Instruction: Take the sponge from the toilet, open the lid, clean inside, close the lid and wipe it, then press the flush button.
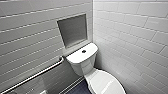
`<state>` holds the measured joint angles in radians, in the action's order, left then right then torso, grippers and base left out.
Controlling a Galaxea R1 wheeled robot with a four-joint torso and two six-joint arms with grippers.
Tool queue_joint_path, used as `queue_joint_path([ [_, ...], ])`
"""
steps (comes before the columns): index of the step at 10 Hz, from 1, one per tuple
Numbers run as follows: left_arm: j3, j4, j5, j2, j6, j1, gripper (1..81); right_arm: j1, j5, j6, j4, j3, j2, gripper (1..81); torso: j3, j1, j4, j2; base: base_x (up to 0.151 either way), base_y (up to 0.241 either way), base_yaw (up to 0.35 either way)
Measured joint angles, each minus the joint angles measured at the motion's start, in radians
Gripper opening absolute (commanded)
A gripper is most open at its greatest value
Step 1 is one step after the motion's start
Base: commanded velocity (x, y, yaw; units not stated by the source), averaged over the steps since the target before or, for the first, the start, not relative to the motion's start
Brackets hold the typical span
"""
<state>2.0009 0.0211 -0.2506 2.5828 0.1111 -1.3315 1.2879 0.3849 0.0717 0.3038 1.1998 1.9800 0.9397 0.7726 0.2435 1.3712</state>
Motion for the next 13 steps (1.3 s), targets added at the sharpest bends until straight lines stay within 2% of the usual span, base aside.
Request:
queue_joint_path([
  [2, 0.080, 0.000, 0.017, 0.066, 0.021, -0.003, 81.1, -0.107, -0.001, -0.003, 0.033, -0.056, -0.068, 1.0, 0.066, 0.000, 0.000, 0.000, 0.000, 0.000, 0.000],
  [3, 0.100, 0.000, 0.019, 0.091, 0.028, -0.020, 81.1, -0.151, -0.010, -0.004, 0.049, -0.061, -0.077, 1.0, 0.077, 0.001, 0.000, -0.001, 0.000, 0.000, 0.000],
  [8, 0.147, 0.000, 0.035, 0.141, 0.045, -0.062, 81.1, -0.419, -0.138, -0.005, 0.149, -0.074, -0.082, 1.0, 0.086, 0.001, 0.000, -0.001, 0.000, 0.000, 0.000],
  [13, 0.253, 0.000, 0.048, 0.221, 0.045, -0.078, 81.1, -0.632, -0.291, -0.006, 0.224, 0.174, 0.034, 1.0, 0.086, 0.012, 0.000, 0.017, 0.000, 0.000, 0.000],
])
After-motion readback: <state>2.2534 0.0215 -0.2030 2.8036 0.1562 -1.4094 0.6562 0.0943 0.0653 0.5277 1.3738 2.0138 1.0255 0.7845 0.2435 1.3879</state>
